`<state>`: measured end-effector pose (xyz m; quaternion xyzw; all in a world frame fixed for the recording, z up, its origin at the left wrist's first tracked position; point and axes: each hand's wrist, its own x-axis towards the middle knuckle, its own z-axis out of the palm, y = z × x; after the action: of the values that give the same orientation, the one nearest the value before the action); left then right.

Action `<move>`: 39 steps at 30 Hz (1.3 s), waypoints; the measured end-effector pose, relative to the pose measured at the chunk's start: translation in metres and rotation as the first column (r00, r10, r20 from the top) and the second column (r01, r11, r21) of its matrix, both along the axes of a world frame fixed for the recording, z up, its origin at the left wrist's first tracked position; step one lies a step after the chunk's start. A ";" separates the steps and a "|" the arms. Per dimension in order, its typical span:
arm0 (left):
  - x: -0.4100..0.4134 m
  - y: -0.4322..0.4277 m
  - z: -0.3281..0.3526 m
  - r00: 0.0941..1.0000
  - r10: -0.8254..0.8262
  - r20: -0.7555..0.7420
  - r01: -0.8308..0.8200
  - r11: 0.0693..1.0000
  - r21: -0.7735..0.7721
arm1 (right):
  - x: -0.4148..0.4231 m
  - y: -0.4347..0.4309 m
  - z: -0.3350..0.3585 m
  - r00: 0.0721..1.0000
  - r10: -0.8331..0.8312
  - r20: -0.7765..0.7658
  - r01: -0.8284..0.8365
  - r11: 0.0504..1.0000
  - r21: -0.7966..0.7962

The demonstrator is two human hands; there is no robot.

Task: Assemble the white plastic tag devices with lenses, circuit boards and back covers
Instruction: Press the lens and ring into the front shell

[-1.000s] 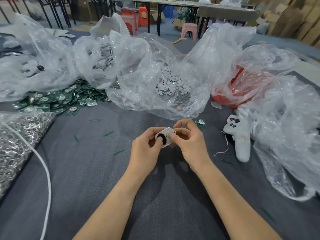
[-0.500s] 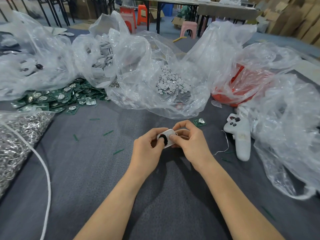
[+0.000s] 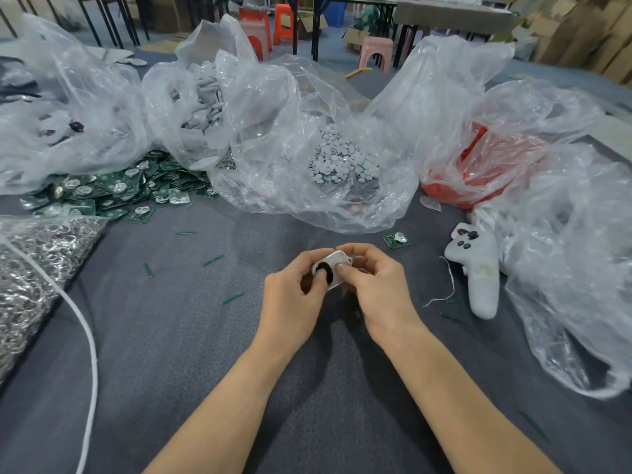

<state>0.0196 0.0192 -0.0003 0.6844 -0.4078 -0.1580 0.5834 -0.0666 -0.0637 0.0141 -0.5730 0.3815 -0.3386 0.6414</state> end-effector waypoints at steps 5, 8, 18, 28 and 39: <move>-0.001 0.000 0.000 1.000 0.005 0.031 -0.006 1.000 0.018 | -0.001 -0.002 0.002 0.998 0.011 -0.061 -0.012 1.000 -0.006; -0.002 0.000 -0.003 0.997 0.073 -0.034 -0.071 0.997 0.041 | -0.001 -0.001 -0.001 0.996 0.008 -0.091 -0.013 0.998 -0.055; -0.005 -0.004 -0.006 0.986 0.168 -0.007 -0.166 0.980 0.106 | 0.001 -0.006 -0.002 0.935 -0.070 -0.347 -0.052 0.942 -0.331; 0.004 -0.015 0.004 0.983 0.113 0.144 -0.153 0.938 0.310 | 0.000 -0.013 -0.003 0.841 -0.126 -0.526 -0.178 0.854 -0.489; 0.029 -0.047 0.029 0.973 -0.138 0.187 -0.021 0.750 0.661 | -0.006 -0.030 -0.007 0.759 -0.220 -0.613 -0.186 0.830 -0.527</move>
<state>0.0482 -0.0275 0.0285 0.8458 -0.4106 -0.2315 0.2498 -0.0723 -0.0937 0.0066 -0.8117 0.4695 -0.2203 0.2686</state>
